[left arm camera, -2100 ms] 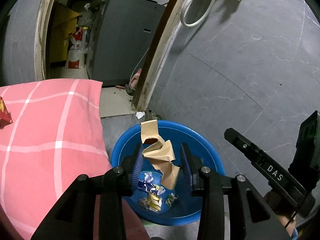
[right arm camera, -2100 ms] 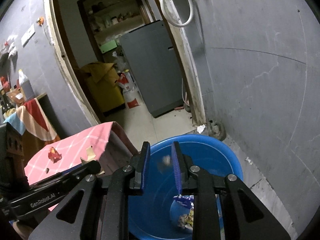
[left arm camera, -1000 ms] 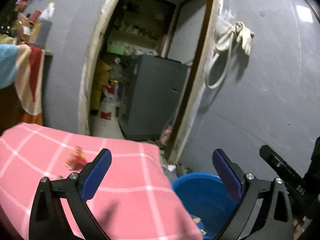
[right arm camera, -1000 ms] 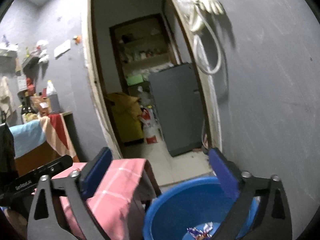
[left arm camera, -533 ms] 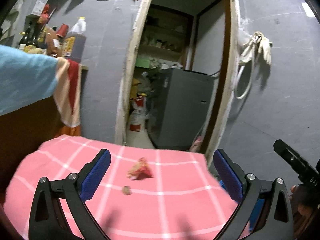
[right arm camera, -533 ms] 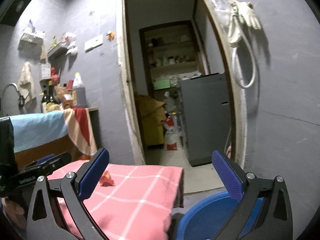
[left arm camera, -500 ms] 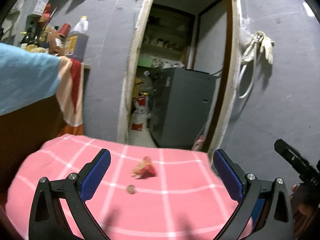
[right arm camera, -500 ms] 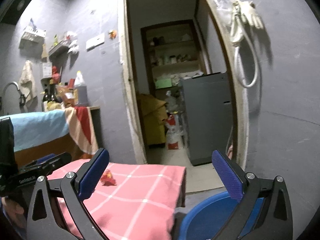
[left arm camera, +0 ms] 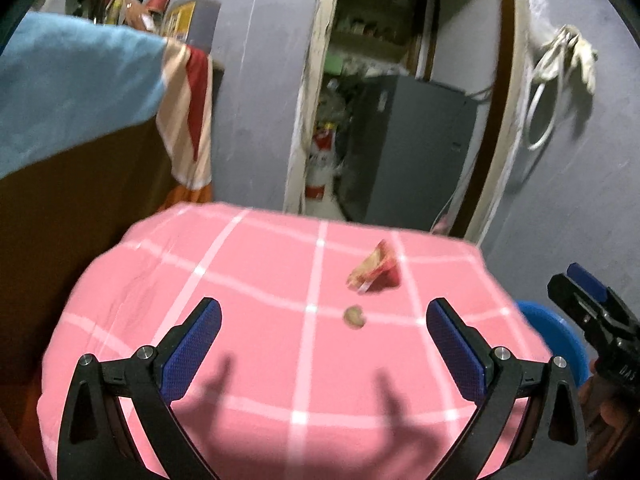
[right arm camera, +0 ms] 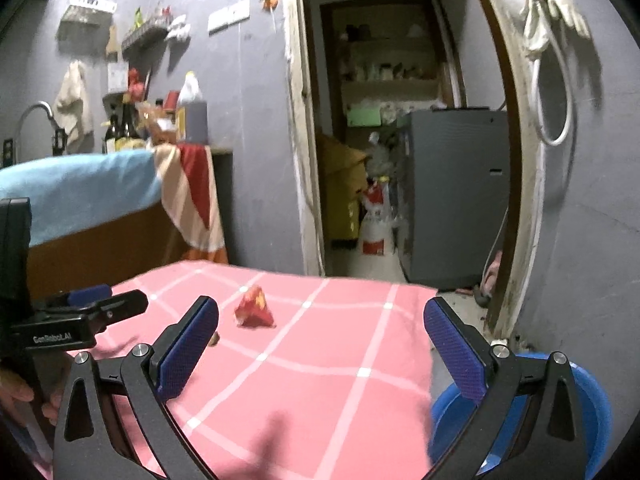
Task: Collect trash
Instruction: 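Bring both tools back over the red wrapper and pebble on the cloth, then grasp the pebble with the left tool while the right grasps the red wrapper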
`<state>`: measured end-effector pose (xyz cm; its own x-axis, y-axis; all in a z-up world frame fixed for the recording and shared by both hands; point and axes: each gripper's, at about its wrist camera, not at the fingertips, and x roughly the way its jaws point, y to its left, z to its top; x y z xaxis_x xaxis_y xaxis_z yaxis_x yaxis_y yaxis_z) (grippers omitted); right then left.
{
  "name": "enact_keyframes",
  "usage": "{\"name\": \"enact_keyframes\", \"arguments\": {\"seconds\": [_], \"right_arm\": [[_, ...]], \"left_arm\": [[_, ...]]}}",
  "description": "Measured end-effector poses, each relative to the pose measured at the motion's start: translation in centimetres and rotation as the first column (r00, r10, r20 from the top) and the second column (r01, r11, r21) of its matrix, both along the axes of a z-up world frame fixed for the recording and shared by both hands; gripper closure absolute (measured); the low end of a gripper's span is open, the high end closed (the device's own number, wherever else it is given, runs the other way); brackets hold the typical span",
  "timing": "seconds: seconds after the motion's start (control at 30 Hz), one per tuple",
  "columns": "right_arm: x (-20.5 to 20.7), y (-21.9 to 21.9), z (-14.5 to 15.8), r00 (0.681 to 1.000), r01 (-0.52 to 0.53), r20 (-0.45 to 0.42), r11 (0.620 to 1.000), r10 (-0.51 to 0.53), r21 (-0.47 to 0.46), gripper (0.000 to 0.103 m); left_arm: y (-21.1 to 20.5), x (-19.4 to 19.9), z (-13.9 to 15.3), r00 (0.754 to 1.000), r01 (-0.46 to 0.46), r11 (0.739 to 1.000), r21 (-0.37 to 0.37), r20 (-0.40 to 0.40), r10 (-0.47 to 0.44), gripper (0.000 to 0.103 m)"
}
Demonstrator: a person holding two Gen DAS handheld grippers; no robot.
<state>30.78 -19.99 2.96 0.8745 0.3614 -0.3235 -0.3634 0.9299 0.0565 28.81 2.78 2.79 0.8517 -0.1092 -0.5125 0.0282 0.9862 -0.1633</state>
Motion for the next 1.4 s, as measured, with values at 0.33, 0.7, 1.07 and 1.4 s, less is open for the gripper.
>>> {"name": "enact_keyframes", "arguments": {"seconds": [0.33,0.7,1.07,1.4], "right_arm": [[2.3,1.6,-2.1,0.992,-0.031,-0.121,0.999,0.028,-0.021,0.000],[6.9,3.5,-1.6,0.968,-0.102,-0.234,0.993,0.086,-0.058,0.009],[10.4,4.0,-3.4,0.893,-0.142,-0.433,0.990,0.124,-0.009,0.024],[12.0,5.5,-3.2,0.868,-0.170,-0.467,0.985,0.167,0.036,0.024]], "left_arm": [[-0.5,1.9,-2.1,0.990,0.073,0.996,0.048,-0.126,-0.066,0.003],[-1.0,5.4,-3.4,0.961,0.145,0.989,-0.004,-0.237,-0.142,0.035],[-1.8,7.9,-3.8,0.925,0.204,0.977,-0.066,-0.312,-0.215,0.074],[-1.1,8.5,-3.7,0.928,0.156,0.982,-0.101,-0.325,-0.181,0.092]]}}
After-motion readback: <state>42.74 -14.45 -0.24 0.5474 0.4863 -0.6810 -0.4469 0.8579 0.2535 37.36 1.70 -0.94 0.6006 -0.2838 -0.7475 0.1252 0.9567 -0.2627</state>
